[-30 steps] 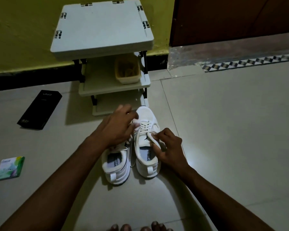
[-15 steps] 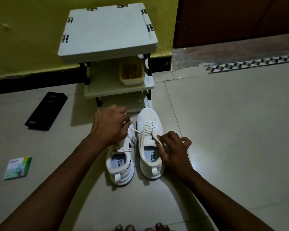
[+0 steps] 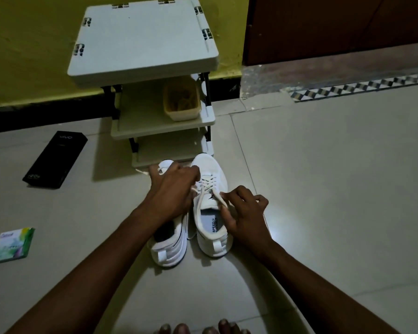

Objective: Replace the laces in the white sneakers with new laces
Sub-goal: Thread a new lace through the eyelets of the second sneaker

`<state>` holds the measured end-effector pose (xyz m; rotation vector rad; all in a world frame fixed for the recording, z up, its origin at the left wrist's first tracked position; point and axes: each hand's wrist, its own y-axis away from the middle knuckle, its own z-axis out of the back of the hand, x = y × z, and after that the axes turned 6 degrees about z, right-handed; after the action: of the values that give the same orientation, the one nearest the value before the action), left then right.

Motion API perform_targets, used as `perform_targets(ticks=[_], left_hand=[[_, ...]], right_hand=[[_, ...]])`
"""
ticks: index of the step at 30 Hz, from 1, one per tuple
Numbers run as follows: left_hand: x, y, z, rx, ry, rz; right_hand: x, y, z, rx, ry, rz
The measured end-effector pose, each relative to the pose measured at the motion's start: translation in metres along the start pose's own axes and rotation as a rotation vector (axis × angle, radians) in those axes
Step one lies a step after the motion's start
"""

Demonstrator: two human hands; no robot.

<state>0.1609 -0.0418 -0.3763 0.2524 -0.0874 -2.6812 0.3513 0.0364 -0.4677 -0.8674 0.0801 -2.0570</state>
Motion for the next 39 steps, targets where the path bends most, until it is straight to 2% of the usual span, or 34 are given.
perform_targets(ticks=[5, 8, 10, 12, 14, 16, 20, 25, 27, 31, 33, 36, 39], left_hand=[[0.001, 0.003, -0.002, 0.051, 0.277, 0.13], [-0.001, 0.003, -0.004, 0.001, 0.456, 0.194], [-0.001, 0.001, -0.006, -0.04, 0.383, 0.207], [-0.003, 0.0, -0.01, 0.006, 0.252, 0.197], [-0.005, -0.001, -0.013, 0.06, 0.221, 0.217], [-0.006, -0.002, -0.015, 0.041, 0.188, 0.214], [-0.002, -0.004, -0.015, -0.039, 0.056, 0.102], [0.007, -0.012, -0.023, -0.051, -0.082, -0.025], [0.005, -0.013, -0.023, -0.069, 0.017, -0.005], [0.005, -0.012, -0.012, -0.021, 0.591, 0.172], [0.006, -0.01, 0.002, 0.002, 0.835, 0.182], [0.005, -0.004, 0.03, -0.056, 0.951, 0.118], [-0.001, 0.005, 0.056, -0.139, 0.979, 0.019]], right_hand=[[0.002, -0.001, 0.001, -0.001, -0.037, -0.014], [0.003, -0.001, 0.0, -0.005, -0.037, -0.023], [0.004, -0.001, 0.0, 0.002, -0.048, -0.027], [0.004, -0.001, 0.0, 0.007, -0.047, -0.027], [0.004, -0.001, 0.0, 0.008, -0.037, -0.028], [0.004, -0.001, 0.0, 0.008, -0.039, -0.033], [0.006, -0.003, -0.001, 0.002, -0.031, -0.02], [0.005, -0.004, 0.003, -0.009, 0.014, 0.028], [0.004, -0.005, 0.005, -0.023, 0.041, 0.05], [0.001, -0.005, 0.008, -0.041, 0.061, 0.076], [-0.001, -0.006, 0.01, -0.029, 0.068, 0.106], [-0.005, -0.009, 0.017, 0.014, 0.033, 0.106], [-0.001, -0.023, 0.031, 0.02, -0.136, 0.036]])
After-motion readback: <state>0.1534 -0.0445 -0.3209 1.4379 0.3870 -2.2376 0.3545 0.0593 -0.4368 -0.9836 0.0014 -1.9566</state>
